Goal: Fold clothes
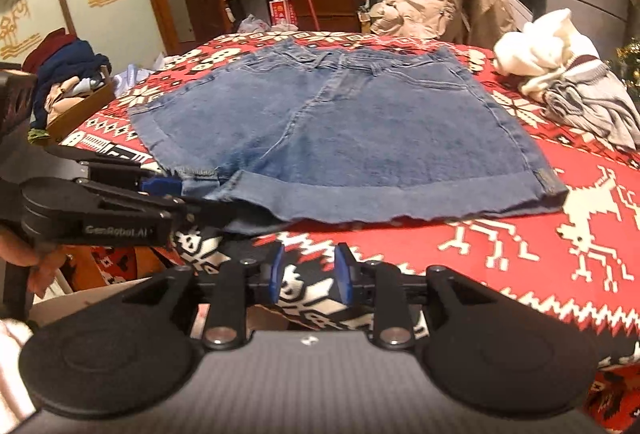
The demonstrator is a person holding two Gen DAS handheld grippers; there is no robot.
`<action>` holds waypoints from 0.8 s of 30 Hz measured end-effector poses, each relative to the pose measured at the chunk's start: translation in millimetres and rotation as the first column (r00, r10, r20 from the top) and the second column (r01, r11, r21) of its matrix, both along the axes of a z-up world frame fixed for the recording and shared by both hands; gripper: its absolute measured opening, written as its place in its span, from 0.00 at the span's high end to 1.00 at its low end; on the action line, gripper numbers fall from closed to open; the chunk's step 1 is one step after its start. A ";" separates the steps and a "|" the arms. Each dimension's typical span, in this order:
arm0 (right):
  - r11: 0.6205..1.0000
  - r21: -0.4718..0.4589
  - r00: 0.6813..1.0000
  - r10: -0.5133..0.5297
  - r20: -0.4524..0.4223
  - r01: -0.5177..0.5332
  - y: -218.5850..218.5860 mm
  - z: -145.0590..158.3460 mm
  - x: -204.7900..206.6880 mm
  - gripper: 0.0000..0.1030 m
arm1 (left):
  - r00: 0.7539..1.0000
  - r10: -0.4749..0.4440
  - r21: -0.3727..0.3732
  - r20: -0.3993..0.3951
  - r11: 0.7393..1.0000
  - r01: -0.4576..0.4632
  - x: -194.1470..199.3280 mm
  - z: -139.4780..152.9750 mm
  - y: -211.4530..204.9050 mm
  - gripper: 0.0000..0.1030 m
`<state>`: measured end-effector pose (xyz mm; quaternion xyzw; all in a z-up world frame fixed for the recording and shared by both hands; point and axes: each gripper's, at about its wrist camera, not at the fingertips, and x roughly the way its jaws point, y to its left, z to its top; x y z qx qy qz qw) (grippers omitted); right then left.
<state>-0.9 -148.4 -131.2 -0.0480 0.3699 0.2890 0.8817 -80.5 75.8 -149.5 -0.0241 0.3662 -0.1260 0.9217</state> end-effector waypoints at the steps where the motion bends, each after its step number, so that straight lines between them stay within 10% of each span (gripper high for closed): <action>1: 1.000 0.002 1.000 -0.010 0.000 0.010 -3.0 0.1 0.4 0.70 | 1.000 -0.001 0.005 0.004 1.000 0.001 -1.3 0.5 -0.4 0.88; 11: 0.992 0.057 0.994 -0.109 -0.010 0.109 -32.5 4.7 13.0 0.69 | 1.000 -0.008 0.008 -0.022 1.000 0.008 -6.0 0.3 -0.1 0.88; 16: 0.986 0.164 1.000 -0.010 -0.016 0.013 -9.6 12.6 21.6 0.96 | 0.999 -0.035 0.011 -0.032 0.999 0.035 -13.4 6.6 2.1 0.79; 24: 0.976 0.178 0.989 0.138 -0.059 -0.126 57.0 -4.1 42.3 0.96 | 0.998 -0.042 -0.030 -0.051 0.999 0.040 -26.4 20.2 15.5 0.76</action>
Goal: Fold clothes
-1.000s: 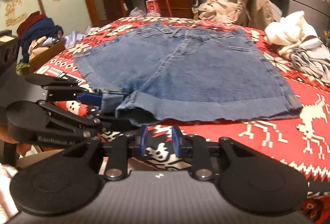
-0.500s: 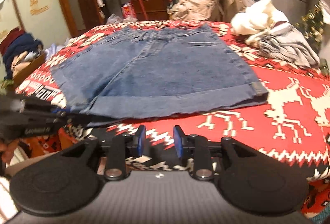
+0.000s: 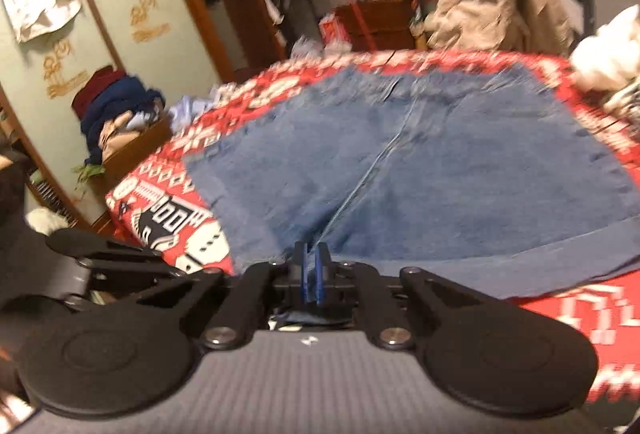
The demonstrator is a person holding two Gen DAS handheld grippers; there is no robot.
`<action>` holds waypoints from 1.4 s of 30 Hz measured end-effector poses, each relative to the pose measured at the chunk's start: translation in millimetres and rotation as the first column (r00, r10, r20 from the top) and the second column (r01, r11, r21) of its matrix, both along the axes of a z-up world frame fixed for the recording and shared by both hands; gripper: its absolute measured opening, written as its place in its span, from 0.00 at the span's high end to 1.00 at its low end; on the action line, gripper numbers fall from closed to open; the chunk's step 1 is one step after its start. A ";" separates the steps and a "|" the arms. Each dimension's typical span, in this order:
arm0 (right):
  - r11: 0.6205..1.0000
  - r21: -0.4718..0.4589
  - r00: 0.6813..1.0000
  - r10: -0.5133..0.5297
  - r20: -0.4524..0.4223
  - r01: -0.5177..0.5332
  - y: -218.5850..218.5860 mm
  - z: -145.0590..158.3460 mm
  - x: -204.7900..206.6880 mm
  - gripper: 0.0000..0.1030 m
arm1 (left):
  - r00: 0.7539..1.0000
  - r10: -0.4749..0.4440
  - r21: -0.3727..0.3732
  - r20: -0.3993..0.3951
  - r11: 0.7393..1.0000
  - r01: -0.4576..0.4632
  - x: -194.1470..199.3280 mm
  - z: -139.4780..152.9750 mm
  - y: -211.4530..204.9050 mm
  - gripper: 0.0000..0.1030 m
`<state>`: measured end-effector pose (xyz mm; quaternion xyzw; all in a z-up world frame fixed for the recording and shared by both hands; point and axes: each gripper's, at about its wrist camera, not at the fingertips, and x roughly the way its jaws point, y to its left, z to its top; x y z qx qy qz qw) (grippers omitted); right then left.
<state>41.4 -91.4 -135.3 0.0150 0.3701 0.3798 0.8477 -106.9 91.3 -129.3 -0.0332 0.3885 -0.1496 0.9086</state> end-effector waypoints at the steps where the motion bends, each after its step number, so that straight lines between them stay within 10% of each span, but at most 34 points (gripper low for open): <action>1: 1.000 -0.014 1.000 0.001 -0.013 -0.002 3.9 -5.0 0.3 0.96 | 1.000 0.004 -0.009 0.003 1.000 -0.004 -2.0 2.5 2.0 0.76; 8: 0.999 -0.032 0.999 -0.012 -0.052 0.010 6.6 -21.5 -6.9 0.95 | 0.996 0.015 -0.057 0.083 0.998 -0.010 8.2 21.4 17.7 0.77; 12: 0.999 -0.034 0.998 -0.017 -0.055 0.015 6.6 -22.2 -10.8 0.95 | 0.997 0.015 -0.069 0.080 0.998 -0.009 37.6 13.8 26.2 0.98; 20: 0.999 -0.040 0.998 -0.025 -0.061 0.022 6.0 -21.9 -9.7 0.95 | 0.997 0.013 -0.126 -0.082 0.992 -0.023 36.5 -24.7 36.3 0.99; 32: 0.998 -0.052 0.999 0.028 0.044 -0.026 11.8 0.3 -26.4 0.91 | 0.996 0.078 -0.201 -0.035 0.976 -0.083 16.0 -11.1 60.2 0.96; 38: 0.989 -0.102 0.988 0.117 0.102 -0.106 37.5 10.9 -32.1 0.91 | 0.981 0.135 -0.416 -0.141 0.891 -0.182 31.8 -26.2 89.9 0.93; 42: 0.991 -0.087 0.991 0.109 0.078 -0.102 40.1 8.2 -30.6 0.91 | 0.961 0.153 -0.542 -0.232 0.800 -0.258 32.8 -35.2 101.8 0.69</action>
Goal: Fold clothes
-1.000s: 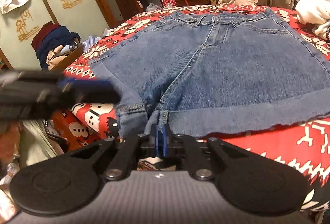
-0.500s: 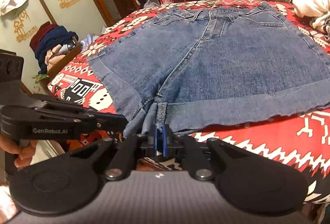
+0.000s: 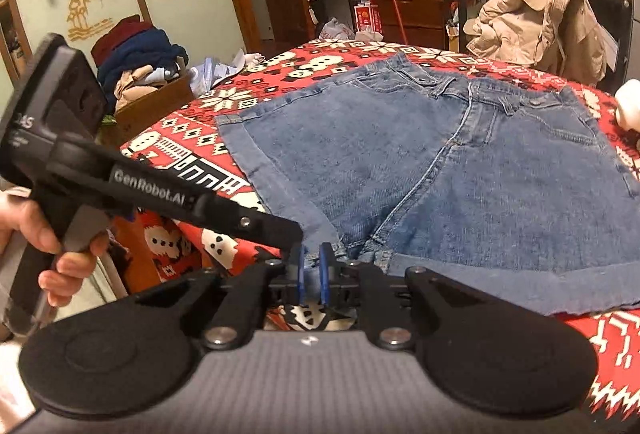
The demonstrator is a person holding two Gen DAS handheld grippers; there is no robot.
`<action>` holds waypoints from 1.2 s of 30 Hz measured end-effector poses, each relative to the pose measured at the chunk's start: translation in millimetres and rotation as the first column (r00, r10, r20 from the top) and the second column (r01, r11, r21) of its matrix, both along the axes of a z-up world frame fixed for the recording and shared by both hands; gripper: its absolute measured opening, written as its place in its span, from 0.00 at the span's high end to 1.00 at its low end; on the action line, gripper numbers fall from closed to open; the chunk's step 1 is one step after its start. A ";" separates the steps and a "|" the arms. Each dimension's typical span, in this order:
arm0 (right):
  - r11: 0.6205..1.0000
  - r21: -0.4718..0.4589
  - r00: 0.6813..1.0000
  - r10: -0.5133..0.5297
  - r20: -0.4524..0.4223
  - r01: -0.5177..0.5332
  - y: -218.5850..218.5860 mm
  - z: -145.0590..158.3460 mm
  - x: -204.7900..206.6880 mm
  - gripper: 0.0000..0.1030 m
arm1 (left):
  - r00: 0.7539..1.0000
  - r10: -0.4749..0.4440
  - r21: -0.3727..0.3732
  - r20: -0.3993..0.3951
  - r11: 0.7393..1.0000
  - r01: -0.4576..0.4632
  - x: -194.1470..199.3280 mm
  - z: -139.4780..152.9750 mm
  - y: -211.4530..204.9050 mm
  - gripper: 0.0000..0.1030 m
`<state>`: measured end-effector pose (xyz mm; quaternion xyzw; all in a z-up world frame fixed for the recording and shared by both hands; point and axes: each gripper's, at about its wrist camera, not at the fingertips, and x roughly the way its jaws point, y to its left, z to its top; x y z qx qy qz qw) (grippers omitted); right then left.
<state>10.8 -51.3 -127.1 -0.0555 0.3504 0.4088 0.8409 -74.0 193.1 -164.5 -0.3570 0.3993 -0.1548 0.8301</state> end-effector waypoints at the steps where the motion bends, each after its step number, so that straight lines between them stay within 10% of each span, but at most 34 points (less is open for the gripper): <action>1: 1.000 0.001 1.000 -0.005 -0.004 0.005 -1.2 -0.9 -0.2 0.91 | 1.000 0.011 -0.051 -0.019 0.999 -0.012 -0.2 -2.8 3.3 0.68; 12: 0.998 0.032 0.997 -0.055 -0.048 0.056 -15.4 -6.1 7.2 0.90 | 0.980 0.086 -0.351 -0.177 0.925 -0.144 -0.5 -39.5 19.0 0.64; 20: 0.998 0.032 0.997 -0.050 -0.053 0.051 -13.4 -6.8 6.8 0.90 | 0.974 0.125 -0.366 -0.188 0.911 -0.188 2.5 -42.4 17.4 0.90; 36: 0.998 0.037 0.998 -0.052 -0.045 0.054 -15.1 -4.9 3.6 0.89 | 0.983 0.154 -0.222 -0.101 0.960 -0.173 -5.7 -19.3 8.5 0.96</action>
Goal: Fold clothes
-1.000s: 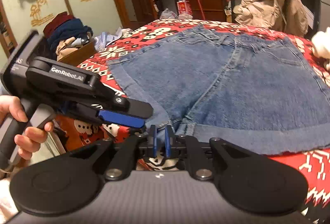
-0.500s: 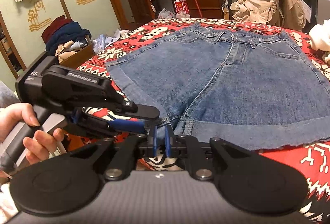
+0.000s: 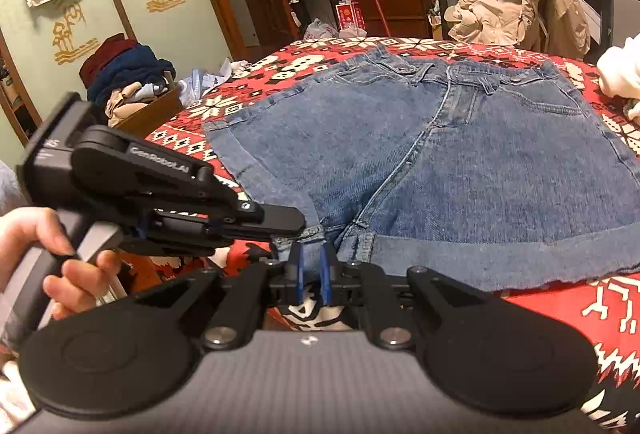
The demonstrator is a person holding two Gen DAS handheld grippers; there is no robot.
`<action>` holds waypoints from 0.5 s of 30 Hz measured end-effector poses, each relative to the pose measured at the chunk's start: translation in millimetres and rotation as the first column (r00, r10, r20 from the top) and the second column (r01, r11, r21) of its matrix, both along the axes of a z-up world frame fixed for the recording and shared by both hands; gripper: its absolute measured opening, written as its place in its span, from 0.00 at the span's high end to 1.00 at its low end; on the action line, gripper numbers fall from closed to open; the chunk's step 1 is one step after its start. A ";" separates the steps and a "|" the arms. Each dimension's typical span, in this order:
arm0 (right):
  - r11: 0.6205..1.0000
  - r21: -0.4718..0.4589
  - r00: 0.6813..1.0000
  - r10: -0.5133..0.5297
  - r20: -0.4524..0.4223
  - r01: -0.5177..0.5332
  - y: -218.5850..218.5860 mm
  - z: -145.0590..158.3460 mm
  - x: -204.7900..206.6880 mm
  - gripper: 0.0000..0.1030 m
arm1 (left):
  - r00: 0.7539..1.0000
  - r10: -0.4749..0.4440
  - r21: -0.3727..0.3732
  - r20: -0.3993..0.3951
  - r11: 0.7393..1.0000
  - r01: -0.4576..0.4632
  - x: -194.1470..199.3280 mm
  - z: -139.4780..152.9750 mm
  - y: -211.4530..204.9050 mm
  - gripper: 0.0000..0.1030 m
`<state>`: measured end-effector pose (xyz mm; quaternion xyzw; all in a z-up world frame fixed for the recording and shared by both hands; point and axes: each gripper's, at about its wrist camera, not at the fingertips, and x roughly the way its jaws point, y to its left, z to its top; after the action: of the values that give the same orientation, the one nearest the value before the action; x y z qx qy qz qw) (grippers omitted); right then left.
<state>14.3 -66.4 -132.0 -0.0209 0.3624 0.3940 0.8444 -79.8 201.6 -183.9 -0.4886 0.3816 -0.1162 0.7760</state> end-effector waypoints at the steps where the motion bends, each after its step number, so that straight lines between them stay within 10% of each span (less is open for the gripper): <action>1: 1.000 -0.001 1.000 0.004 0.002 -0.004 0.5 0.3 0.0 0.89 | 1.000 0.002 0.010 0.000 1.000 -0.002 -2.0 2.1 0.0 0.96; 15: 0.996 -0.056 0.997 0.076 0.003 -0.076 21.2 -12.2 -1.3 0.92 | 0.997 0.006 0.001 -0.077 1.000 -0.005 -4.6 -17.0 6.4 0.95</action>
<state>13.1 -45.2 -144.3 -0.0594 0.3699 0.4155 0.8289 -84.4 208.0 -200.9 -0.4936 0.4097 -0.0952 0.7612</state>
